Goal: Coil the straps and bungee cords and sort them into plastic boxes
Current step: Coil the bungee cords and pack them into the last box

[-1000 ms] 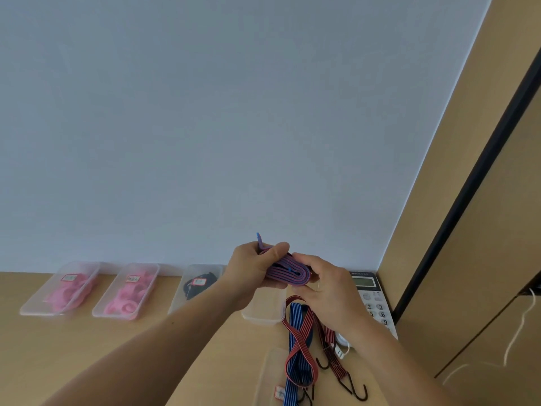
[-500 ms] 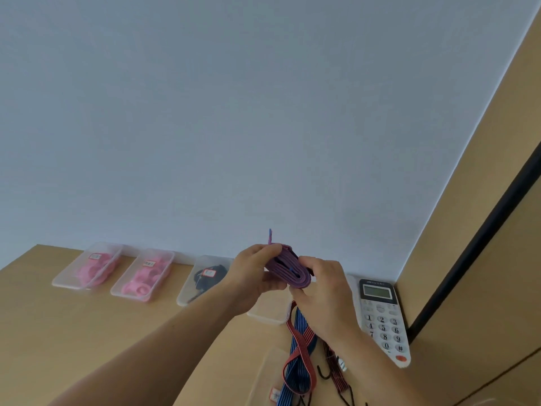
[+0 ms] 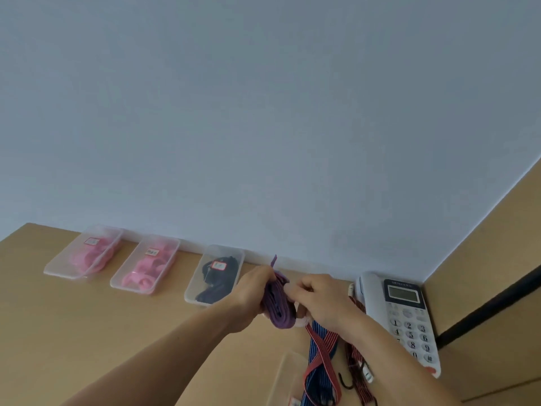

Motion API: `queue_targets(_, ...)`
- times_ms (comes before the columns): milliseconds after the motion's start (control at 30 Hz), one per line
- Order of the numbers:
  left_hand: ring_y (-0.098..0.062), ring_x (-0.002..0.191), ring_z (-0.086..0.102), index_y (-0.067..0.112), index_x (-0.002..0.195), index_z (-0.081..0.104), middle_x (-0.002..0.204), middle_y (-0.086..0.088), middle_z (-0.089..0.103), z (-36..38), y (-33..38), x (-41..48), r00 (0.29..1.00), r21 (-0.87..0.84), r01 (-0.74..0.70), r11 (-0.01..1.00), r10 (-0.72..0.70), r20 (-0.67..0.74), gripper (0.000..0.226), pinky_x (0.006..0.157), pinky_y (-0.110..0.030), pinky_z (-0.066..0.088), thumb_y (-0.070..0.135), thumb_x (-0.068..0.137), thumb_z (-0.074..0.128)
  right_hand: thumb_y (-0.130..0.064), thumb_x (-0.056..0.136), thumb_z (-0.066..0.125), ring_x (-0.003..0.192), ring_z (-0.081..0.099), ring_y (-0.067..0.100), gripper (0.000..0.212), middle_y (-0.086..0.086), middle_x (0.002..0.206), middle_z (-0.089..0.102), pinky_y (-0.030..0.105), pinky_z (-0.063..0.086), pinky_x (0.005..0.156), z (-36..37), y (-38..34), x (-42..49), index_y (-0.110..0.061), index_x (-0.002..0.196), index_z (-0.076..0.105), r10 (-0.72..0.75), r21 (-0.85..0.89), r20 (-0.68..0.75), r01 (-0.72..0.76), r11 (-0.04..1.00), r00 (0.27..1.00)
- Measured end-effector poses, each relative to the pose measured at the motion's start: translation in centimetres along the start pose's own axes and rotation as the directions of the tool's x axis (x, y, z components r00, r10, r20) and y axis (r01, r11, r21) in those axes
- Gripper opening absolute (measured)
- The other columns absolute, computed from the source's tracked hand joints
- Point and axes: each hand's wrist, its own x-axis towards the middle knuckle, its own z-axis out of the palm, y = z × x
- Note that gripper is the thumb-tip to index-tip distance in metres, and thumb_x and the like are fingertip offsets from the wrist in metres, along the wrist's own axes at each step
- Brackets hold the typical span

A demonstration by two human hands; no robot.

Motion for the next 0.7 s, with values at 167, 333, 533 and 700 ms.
queue_targets(167,-0.032,0.087,0.055,0.009,0.083,0.059,0.094,-0.018,0.059,-2.5,-0.5,4.2,0.984,-0.021,0.090,0.996,-0.086,0.155,0.020,0.076,-0.035,0.040,0.019,0.083,0.042,-0.024,0.085,0.073,0.048,0.063,0.010,0.021,0.004,0.060,0.071,0.025,0.050,0.047,3.0,0.7,2.7,-0.006,0.077,0.067,0.151,0.039,-0.144,-0.147,0.988,0.978)
queue_targets(333,-0.029,0.084,0.054,0.014,0.073,0.062,0.085,-0.012,0.061,-3.6,-1.3,8.1,0.960,-0.022,0.135,0.991,-0.126,0.248,0.022,0.081,-0.040,0.039,0.028,0.066,0.047,-0.023,0.082,0.075,0.057,0.064,0.010,0.014,-0.004,0.067,0.066,0.025,0.051,0.052,4.9,2.0,5.1,-0.020,0.078,0.061,0.251,0.095,-0.225,-0.235,0.967,0.942)
queue_targets(533,-0.012,0.063,0.056,0.037,0.059,0.072,0.065,0.006,0.065,-3.8,-2.2,10.6,0.932,0.034,0.161,0.986,-0.164,0.324,0.028,0.067,-0.030,0.039,0.033,0.065,0.045,-0.028,0.081,0.071,0.058,0.056,0.001,0.021,-0.007,0.067,0.060,0.019,0.047,0.055,6.1,3.5,6.7,-0.026,0.072,0.052,0.245,-0.093,-0.241,-0.273,0.957,0.939)
queue_targets(700,-0.020,0.085,0.063,0.012,0.106,0.064,0.099,-0.007,0.068,-3.7,-2.1,13.5,0.981,0.199,-0.005,0.980,-0.034,0.193,0.028,0.075,-0.036,0.048,0.024,0.090,0.045,-0.028,0.077,0.071,0.056,0.053,0.006,0.021,-0.009,0.059,0.058,0.028,0.047,0.057,5.0,3.8,8.9,-0.024,0.067,0.053,0.222,-0.118,-0.403,-0.291,0.950,0.888)
